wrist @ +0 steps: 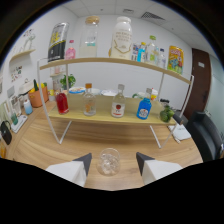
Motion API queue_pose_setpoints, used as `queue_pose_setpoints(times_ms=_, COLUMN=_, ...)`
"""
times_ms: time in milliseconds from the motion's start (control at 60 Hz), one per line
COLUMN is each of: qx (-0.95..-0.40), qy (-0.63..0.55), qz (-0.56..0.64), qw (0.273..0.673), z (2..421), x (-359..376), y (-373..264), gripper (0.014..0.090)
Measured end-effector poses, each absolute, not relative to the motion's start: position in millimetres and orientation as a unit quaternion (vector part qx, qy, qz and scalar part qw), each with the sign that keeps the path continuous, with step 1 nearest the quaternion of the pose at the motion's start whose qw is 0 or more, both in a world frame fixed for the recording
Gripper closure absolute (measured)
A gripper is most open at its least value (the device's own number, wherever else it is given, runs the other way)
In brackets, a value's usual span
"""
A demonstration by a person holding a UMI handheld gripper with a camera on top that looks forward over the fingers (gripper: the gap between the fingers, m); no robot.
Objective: Make me a cup of Mount Fuji.
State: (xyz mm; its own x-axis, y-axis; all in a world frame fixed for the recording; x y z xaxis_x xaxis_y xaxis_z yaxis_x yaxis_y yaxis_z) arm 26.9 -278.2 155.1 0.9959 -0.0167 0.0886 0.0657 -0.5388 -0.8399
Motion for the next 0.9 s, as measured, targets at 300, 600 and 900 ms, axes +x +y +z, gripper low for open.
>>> queue_pose_setpoints(times_ms=300, qx=-0.877, qy=0.001, qz=-0.041, qw=0.479, z=154, x=28, y=-299, gripper=0.0215)
queue_pose_setpoints(times_ms=600, qx=-0.838, qy=-0.002, qz=-0.016, qw=0.545, z=186, x=-18, y=-288, gripper=0.0210)
queue_pose_setpoints(times_ms=900, qx=-0.792, qy=-0.013, qz=0.006, qw=0.611, z=220, x=-50, y=-182, gripper=0.0214)
